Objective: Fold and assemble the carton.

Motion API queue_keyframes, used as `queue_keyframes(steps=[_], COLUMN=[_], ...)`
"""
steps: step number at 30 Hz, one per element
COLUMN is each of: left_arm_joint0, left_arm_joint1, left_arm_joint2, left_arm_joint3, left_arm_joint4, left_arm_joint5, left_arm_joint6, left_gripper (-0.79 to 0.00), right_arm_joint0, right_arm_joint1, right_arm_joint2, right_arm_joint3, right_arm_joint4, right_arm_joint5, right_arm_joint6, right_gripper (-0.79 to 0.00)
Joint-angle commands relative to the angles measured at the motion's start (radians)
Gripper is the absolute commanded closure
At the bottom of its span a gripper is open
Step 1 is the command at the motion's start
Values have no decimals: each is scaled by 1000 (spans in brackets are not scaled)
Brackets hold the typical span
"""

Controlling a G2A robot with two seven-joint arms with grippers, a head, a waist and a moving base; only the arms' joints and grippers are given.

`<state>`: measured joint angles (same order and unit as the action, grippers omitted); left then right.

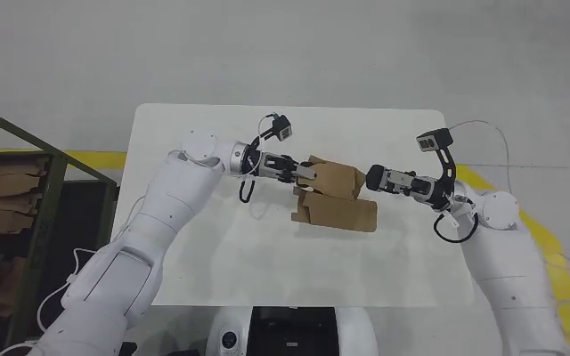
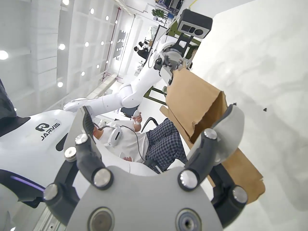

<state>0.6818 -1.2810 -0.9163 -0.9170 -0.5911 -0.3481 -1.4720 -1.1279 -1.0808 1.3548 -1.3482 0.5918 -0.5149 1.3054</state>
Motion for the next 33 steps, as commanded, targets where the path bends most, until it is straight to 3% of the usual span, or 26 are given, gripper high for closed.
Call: queue_keyframes(steps=[1,22,29,33], left_arm_joint0=[-1,-13,-7,-6], left_arm_joint1=[-1,1,7,9], left_arm_joint2=[5,23,21,22], left_arm_joint3=[2,13,9,6], left_arm_joint4=[-5,-27,-26,-25], left_arm_joint5=[1,-8,-8,-9], left_arm_joint6=[-1,8,8,9], left_gripper=[0,0,0,0], right_arm_joint0=[9,56,80,96], right_arm_joint1=[2,13,5,-1], right_arm_joint2=[-18,-156,-194,-205], right_arm_joint3=[8,86,122,149], right_arm_joint4=[2,86,181,232], right_arm_joint5=[7,12,25,40], right_arm_joint6=[7,12,25,40], right_gripper=[-785,-785,-785,-708])
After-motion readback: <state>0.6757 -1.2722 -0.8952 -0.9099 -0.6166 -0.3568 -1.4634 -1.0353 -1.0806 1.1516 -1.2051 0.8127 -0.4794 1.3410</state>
